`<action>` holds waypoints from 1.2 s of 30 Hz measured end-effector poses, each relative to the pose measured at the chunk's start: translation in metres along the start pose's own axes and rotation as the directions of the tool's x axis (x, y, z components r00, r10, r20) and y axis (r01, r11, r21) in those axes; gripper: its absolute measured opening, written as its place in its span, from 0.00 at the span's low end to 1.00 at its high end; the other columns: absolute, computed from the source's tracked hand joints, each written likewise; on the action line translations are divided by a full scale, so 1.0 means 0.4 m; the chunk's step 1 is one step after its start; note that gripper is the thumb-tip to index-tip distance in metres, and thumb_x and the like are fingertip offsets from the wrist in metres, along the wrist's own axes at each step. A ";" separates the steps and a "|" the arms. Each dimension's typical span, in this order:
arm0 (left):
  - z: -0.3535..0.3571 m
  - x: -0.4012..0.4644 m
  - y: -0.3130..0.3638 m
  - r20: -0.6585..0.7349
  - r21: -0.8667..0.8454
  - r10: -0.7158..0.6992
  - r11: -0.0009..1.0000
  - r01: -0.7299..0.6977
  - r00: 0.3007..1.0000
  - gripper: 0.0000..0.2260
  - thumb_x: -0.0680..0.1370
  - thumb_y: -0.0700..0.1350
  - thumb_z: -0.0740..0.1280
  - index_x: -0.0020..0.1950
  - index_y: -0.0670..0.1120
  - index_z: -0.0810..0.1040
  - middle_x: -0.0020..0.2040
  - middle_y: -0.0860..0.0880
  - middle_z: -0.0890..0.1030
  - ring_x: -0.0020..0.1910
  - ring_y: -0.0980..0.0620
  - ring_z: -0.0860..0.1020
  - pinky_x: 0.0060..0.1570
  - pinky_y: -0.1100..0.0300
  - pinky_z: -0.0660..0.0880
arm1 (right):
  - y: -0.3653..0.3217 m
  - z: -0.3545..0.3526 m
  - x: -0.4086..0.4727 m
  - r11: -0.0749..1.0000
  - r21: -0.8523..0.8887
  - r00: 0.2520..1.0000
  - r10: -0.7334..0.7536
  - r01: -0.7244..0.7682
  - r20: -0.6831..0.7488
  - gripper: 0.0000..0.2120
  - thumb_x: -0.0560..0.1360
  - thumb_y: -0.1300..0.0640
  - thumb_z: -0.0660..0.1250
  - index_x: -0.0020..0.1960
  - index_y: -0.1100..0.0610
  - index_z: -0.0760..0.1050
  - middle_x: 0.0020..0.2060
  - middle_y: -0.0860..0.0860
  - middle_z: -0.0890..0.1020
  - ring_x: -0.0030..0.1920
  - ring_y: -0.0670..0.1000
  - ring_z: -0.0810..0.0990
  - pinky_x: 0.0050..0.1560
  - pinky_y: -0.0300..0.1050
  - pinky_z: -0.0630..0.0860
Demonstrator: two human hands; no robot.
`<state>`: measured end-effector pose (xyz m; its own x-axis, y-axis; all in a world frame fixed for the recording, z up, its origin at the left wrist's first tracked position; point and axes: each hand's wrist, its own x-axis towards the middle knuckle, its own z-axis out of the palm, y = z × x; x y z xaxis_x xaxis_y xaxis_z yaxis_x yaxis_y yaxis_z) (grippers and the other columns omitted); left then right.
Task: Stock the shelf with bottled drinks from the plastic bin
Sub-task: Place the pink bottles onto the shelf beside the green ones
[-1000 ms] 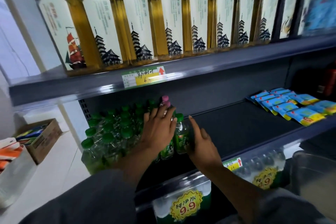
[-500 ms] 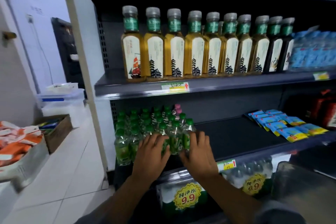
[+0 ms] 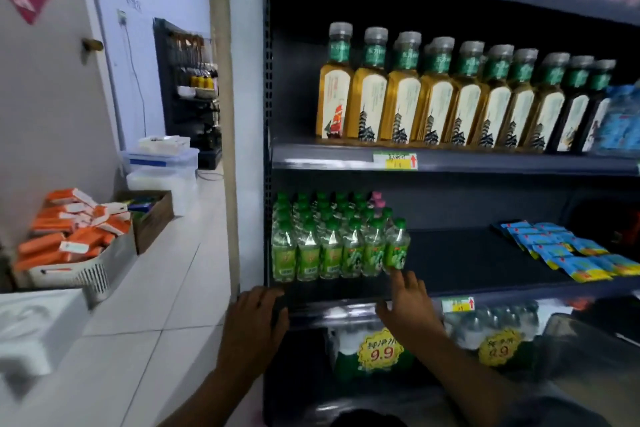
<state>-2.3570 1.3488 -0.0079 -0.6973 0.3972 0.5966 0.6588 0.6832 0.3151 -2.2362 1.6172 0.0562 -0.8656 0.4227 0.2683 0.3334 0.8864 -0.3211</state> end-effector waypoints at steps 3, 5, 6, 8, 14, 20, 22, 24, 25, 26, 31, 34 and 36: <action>0.027 -0.006 -0.008 0.044 -0.055 -0.060 0.997 0.062 0.997 0.18 0.79 0.58 0.58 0.61 0.50 0.78 0.55 0.50 0.78 0.53 0.47 0.77 0.49 0.52 0.75 | -0.054 0.047 -0.031 0.992 0.038 0.990 -0.126 0.123 0.060 0.31 0.80 0.49 0.63 0.79 0.50 0.56 0.73 0.52 0.63 0.73 0.56 0.61 0.71 0.52 0.66; 0.036 0.009 0.006 0.074 -0.091 -0.094 0.991 0.100 0.993 0.18 0.79 0.57 0.61 0.63 0.50 0.77 0.57 0.50 0.79 0.56 0.47 0.77 0.52 0.51 0.75 | -0.081 0.074 -0.039 0.984 0.056 0.983 -0.172 0.169 0.060 0.29 0.80 0.49 0.63 0.78 0.49 0.58 0.72 0.51 0.64 0.73 0.55 0.62 0.71 0.50 0.65; 0.043 0.016 0.014 0.082 -0.107 -0.100 0.988 0.108 0.992 0.17 0.79 0.56 0.62 0.64 0.50 0.77 0.57 0.49 0.79 0.56 0.47 0.77 0.52 0.51 0.75 | -0.089 0.088 -0.039 0.980 0.060 0.981 -0.190 0.188 0.044 0.28 0.80 0.49 0.63 0.78 0.50 0.60 0.71 0.51 0.66 0.72 0.55 0.64 0.70 0.51 0.66; 0.056 0.024 0.030 0.094 -0.129 -0.103 0.985 0.115 0.990 0.17 0.78 0.57 0.61 0.63 0.51 0.77 0.56 0.50 0.80 0.55 0.47 0.77 0.52 0.50 0.76 | -0.098 0.116 -0.041 0.971 0.073 0.974 -0.229 0.228 0.004 0.27 0.79 0.49 0.64 0.76 0.52 0.63 0.68 0.53 0.69 0.69 0.56 0.66 0.68 0.51 0.68; 0.119 -0.008 0.022 0.144 -0.158 -0.168 0.969 0.190 0.975 0.15 0.78 0.55 0.65 0.62 0.51 0.76 0.55 0.48 0.80 0.51 0.46 0.79 0.48 0.49 0.79 | -0.105 0.234 -0.053 0.932 0.192 0.951 -0.302 0.308 -0.061 0.24 0.76 0.50 0.64 0.70 0.56 0.71 0.64 0.54 0.74 0.65 0.56 0.71 0.63 0.49 0.73; 0.162 -0.103 -0.035 0.171 -0.055 -0.326 0.939 0.339 0.930 0.15 0.79 0.55 0.66 0.64 0.53 0.75 0.55 0.51 0.80 0.52 0.50 0.78 0.51 0.51 0.77 | -0.121 0.401 -0.060 0.909 0.276 0.940 -0.337 0.311 0.050 0.21 0.80 0.47 0.61 0.72 0.52 0.68 0.66 0.50 0.71 0.68 0.51 0.68 0.67 0.46 0.71; 0.171 -0.147 -0.066 0.165 -0.018 -0.369 0.926 0.377 0.915 0.16 0.79 0.56 0.66 0.65 0.53 0.75 0.55 0.51 0.80 0.53 0.51 0.78 0.53 0.53 0.77 | -0.147 0.464 -0.068 0.896 0.310 0.931 -0.357 0.318 0.078 0.21 0.80 0.49 0.62 0.71 0.53 0.70 0.65 0.50 0.72 0.67 0.50 0.70 0.67 0.44 0.71; 0.172 -0.188 -0.100 0.169 0.027 -0.410 0.911 0.412 0.896 0.17 0.79 0.57 0.66 0.66 0.53 0.74 0.56 0.52 0.80 0.54 0.53 0.78 0.53 0.56 0.76 | -0.174 0.523 -0.086 0.891 0.329 0.925 -0.365 0.313 0.108 0.20 0.80 0.50 0.63 0.70 0.53 0.71 0.65 0.50 0.72 0.65 0.49 0.72 0.65 0.41 0.70; 0.172 -0.208 -0.119 0.174 0.049 -0.433 0.901 0.431 0.885 0.17 0.79 0.57 0.66 0.66 0.53 0.74 0.57 0.52 0.80 0.54 0.53 0.78 0.53 0.57 0.76 | -0.188 0.553 -0.099 0.886 0.347 0.922 -0.367 0.307 0.122 0.20 0.80 0.50 0.63 0.70 0.53 0.71 0.64 0.50 0.72 0.64 0.49 0.72 0.64 0.39 0.70; 0.173 -0.229 -0.137 0.182 0.074 -0.453 0.891 0.447 0.873 0.17 0.79 0.57 0.66 0.66 0.53 0.75 0.57 0.52 0.80 0.54 0.53 0.78 0.53 0.57 0.75 | -0.199 0.583 -0.117 0.880 0.370 0.920 -0.369 0.299 0.133 0.19 0.80 0.51 0.63 0.69 0.53 0.72 0.63 0.49 0.72 0.63 0.49 0.73 0.61 0.37 0.70; 0.203 -0.335 -0.194 0.237 0.152 -0.541 0.841 0.519 0.807 0.18 0.80 0.56 0.66 0.68 0.53 0.74 0.60 0.52 0.80 0.56 0.53 0.77 0.54 0.59 0.72 | -0.213 0.715 -0.205 0.881 0.407 0.913 -0.348 0.241 0.213 0.16 0.81 0.53 0.62 0.67 0.56 0.73 0.59 0.51 0.74 0.58 0.50 0.75 0.53 0.37 0.70; 0.242 -0.411 -0.201 0.302 0.160 -0.564 0.824 0.543 0.768 0.18 0.80 0.57 0.65 0.69 0.54 0.73 0.62 0.53 0.79 0.59 0.54 0.76 0.56 0.58 0.74 | -0.194 0.781 -0.260 0.902 0.388 0.913 -0.309 0.192 0.267 0.17 0.79 0.56 0.63 0.67 0.57 0.73 0.57 0.53 0.75 0.57 0.52 0.75 0.52 0.41 0.72; 0.271 -0.461 -0.200 0.336 0.156 -0.560 0.826 0.541 0.757 0.18 0.80 0.57 0.66 0.68 0.54 0.73 0.63 0.52 0.79 0.59 0.53 0.77 0.57 0.57 0.75 | -0.178 0.816 -0.294 0.912 0.381 0.917 -0.277 0.155 0.288 0.18 0.80 0.54 0.63 0.69 0.56 0.72 0.57 0.52 0.74 0.56 0.52 0.75 0.51 0.43 0.76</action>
<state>-2.3117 1.2873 -0.2232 -0.9918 0.1247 0.0274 0.1230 0.8751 0.4681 -2.2800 1.4429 -0.2490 -0.9935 0.0878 0.0728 0.0272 0.8020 -0.5967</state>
